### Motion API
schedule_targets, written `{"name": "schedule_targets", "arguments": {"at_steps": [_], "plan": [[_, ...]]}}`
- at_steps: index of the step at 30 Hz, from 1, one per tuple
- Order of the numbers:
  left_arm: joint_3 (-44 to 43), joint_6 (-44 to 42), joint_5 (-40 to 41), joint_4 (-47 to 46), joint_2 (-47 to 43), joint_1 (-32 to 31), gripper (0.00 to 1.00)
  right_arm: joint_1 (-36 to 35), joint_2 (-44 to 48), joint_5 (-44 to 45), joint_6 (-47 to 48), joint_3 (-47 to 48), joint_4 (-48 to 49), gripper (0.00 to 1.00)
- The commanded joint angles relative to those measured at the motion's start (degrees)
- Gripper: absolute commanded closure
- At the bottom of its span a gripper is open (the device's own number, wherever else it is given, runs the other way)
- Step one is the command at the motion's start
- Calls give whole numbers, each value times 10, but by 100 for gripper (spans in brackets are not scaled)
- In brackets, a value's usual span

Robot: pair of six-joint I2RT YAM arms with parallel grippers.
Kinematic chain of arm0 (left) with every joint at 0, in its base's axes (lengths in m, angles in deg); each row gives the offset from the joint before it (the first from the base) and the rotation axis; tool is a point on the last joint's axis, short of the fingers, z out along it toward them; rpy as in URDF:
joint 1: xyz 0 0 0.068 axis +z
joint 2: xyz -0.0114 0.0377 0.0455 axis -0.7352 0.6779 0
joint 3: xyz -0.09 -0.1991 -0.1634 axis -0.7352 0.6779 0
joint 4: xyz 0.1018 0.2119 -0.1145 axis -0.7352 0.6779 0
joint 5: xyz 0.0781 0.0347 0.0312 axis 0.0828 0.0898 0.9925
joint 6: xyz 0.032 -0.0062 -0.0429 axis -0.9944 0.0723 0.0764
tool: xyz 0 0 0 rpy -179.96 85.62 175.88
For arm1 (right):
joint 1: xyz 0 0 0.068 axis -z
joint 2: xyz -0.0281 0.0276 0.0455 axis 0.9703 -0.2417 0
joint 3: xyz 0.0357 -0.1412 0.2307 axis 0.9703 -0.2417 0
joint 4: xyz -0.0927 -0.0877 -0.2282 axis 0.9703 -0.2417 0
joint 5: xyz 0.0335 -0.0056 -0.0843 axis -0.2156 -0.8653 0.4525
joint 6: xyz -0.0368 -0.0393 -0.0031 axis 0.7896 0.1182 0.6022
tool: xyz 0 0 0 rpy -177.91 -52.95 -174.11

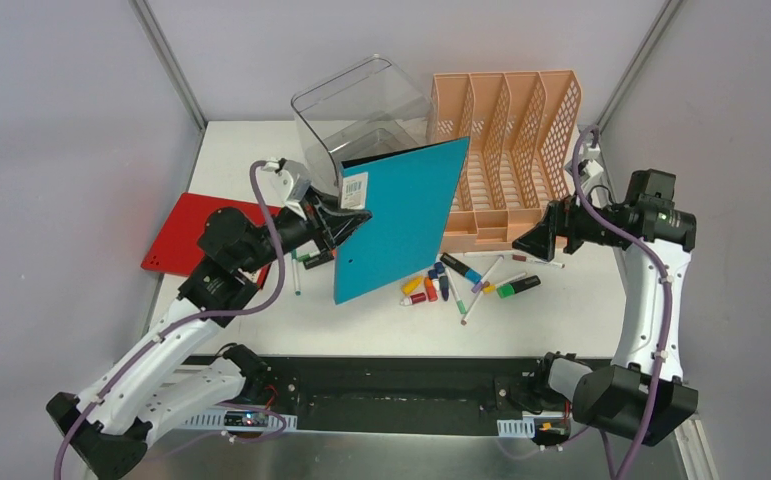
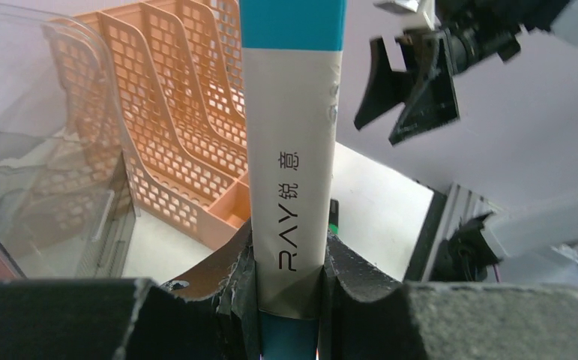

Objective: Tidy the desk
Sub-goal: Place the folder in the storage box.

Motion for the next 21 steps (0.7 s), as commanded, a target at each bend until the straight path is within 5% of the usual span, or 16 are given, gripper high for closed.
{"name": "schedule_targets", "arguments": {"at_steps": [1, 12, 21], "plan": [[-9, 44, 76, -166, 46, -15, 100, 15, 33, -39, -100, -50, 155, 1], [-78, -106, 317, -356, 218, -167, 100, 16, 57, 16, -181, -101, 252, 1], [-157, -188, 440, -521, 376, -208, 100, 16, 76, 60, -199, -110, 276, 1]]}}
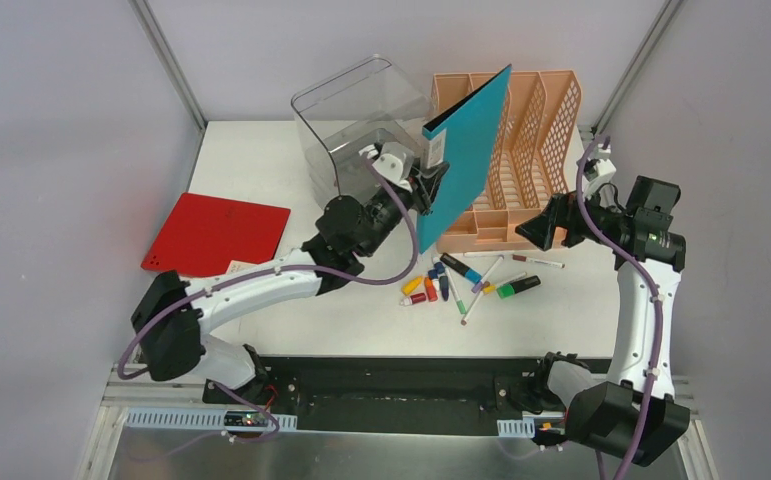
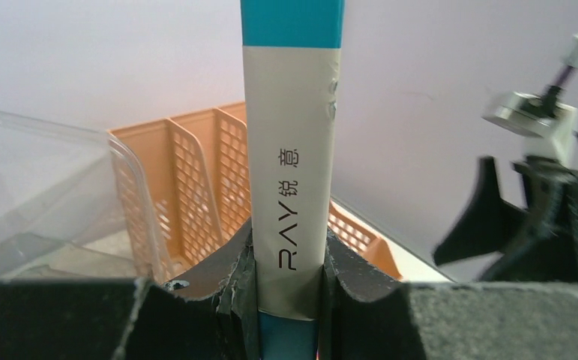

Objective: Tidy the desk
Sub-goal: Place the folder in the storage box.

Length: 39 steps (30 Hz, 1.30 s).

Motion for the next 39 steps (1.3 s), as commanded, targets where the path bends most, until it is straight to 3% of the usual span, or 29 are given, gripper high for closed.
{"name": "schedule_targets", "arguments": {"at_steps": [1, 19, 30, 39], "plan": [[-80, -64, 93, -168, 49, -14, 100, 3, 18, 22, -20, 0, 37, 1], [-331, -237, 203, -269, 324, -69, 100, 4, 25, 60, -35, -5, 54, 1], [-305, -260, 214, -296, 303, -93, 100, 4, 24, 54, -35, -6, 54, 1], [-404, -316, 254, -297, 384, -92, 100, 4, 19, 55, -35, -7, 55, 1]]}}
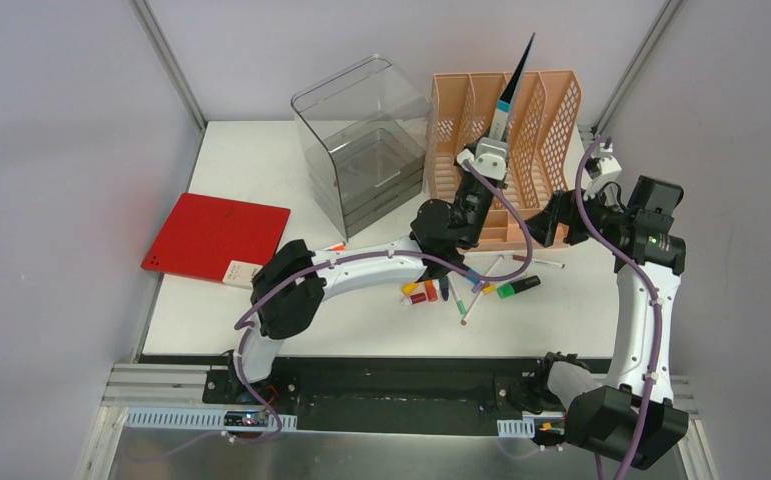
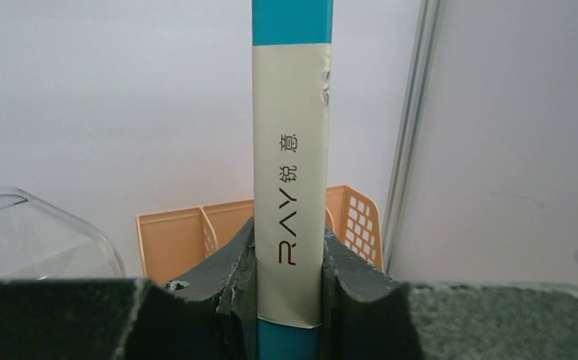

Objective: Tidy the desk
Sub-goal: Place the folder in the storage box.

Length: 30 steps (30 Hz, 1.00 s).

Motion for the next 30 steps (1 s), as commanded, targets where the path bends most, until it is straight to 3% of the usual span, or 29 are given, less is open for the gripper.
{"name": "schedule_targets", "arguments": {"at_steps": [1, 14, 23, 30], "plan": [[-61, -56, 17, -73, 19, -2, 100, 4, 6, -3, -8, -1, 21, 1], [-73, -34, 10, -79, 39, 9, 100, 4, 6, -6, -8, -3, 23, 1], [-182, -60, -17, -87, 134, 27, 100, 4, 2, -4, -8, -4, 24, 1], [-178, -37, -5, -97, 185, 38, 100, 4, 0, -7, -8, -5, 24, 1]]}}
